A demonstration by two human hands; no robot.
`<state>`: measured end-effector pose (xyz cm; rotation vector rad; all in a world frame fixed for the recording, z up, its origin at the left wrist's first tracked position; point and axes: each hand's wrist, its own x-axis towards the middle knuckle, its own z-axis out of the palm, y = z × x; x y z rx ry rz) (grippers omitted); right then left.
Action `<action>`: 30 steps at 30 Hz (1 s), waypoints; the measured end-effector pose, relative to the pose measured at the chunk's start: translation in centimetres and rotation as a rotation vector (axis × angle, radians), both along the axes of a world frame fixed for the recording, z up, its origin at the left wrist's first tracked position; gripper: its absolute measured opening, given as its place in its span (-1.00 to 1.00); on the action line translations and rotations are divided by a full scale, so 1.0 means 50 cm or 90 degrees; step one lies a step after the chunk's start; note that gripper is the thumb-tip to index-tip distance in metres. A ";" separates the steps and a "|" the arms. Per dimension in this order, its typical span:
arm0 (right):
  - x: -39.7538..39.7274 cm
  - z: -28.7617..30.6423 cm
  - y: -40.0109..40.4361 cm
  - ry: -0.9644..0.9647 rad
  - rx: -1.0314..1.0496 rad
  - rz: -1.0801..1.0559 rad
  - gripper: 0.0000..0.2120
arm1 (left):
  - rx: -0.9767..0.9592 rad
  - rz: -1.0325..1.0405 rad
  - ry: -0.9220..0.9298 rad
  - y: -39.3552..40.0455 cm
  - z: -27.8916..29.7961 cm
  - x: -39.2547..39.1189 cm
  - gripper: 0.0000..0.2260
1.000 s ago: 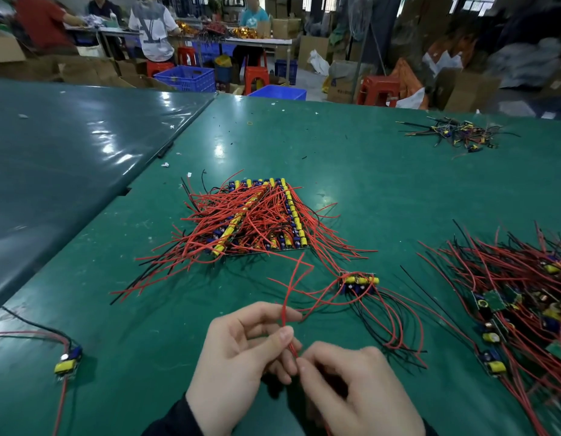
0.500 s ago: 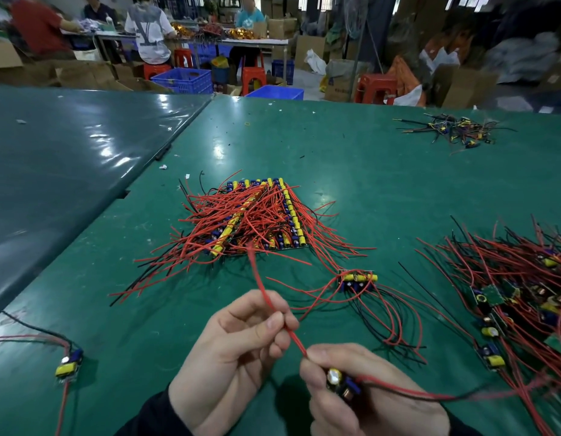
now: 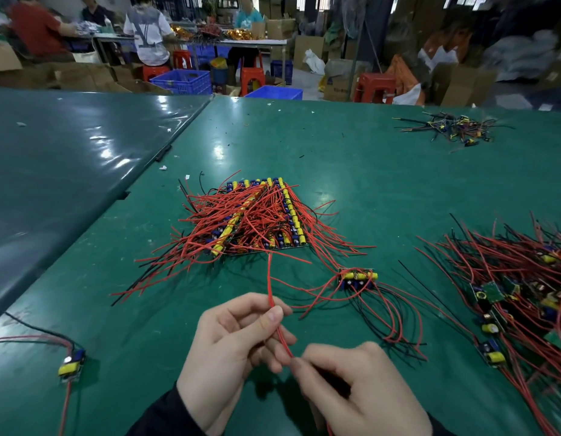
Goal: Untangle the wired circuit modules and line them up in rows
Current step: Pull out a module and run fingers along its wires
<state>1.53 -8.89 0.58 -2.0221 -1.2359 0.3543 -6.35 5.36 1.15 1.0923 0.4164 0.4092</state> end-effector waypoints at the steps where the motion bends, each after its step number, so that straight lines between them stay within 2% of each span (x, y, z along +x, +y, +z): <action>1: 0.000 0.000 -0.003 -0.075 -0.007 -0.003 -0.70 | -0.011 0.004 0.005 0.000 -0.002 0.001 -0.91; 3: 0.001 -0.001 -0.006 -0.154 -0.021 0.000 -0.69 | -0.024 0.007 0.013 0.001 -0.006 0.002 -0.91; 5: 0.002 -0.004 -0.002 -0.178 -0.029 -0.002 -0.69 | -0.008 0.014 0.019 0.003 -0.010 0.002 -0.88; 12: 0.006 0.000 0.000 -0.071 0.032 -0.002 -0.61 | -0.028 0.019 -0.020 0.004 -0.005 0.001 -0.87; 18: 0.001 -0.004 0.003 -0.127 -0.022 -0.035 -0.58 | -0.099 0.023 -0.001 0.016 0.000 0.001 -0.83; 21: 0.004 -0.006 0.005 -0.112 -0.020 -0.067 -0.63 | -0.157 0.001 -0.006 0.019 0.004 -0.001 -0.85; 24: 0.006 -0.002 0.003 -0.071 -0.016 -0.063 -0.64 | -0.150 -0.015 -0.024 0.020 0.006 -0.002 -0.82; 26: 0.005 0.008 0.005 -0.001 -0.021 -0.031 -0.64 | -0.156 -0.014 -0.037 0.022 0.010 -0.002 -0.78; 27: 0.004 0.014 0.007 0.094 -0.015 -0.006 -0.64 | -0.167 -0.017 -0.044 0.025 0.011 -0.003 -0.77; 29: 0.003 0.029 0.008 0.376 0.017 0.065 -0.63 | -0.193 -0.033 -0.057 0.032 0.016 -0.005 -0.69; 30: 0.006 0.037 0.007 0.498 0.022 0.114 -0.66 | -0.207 -0.037 -0.069 0.037 0.019 -0.007 -0.57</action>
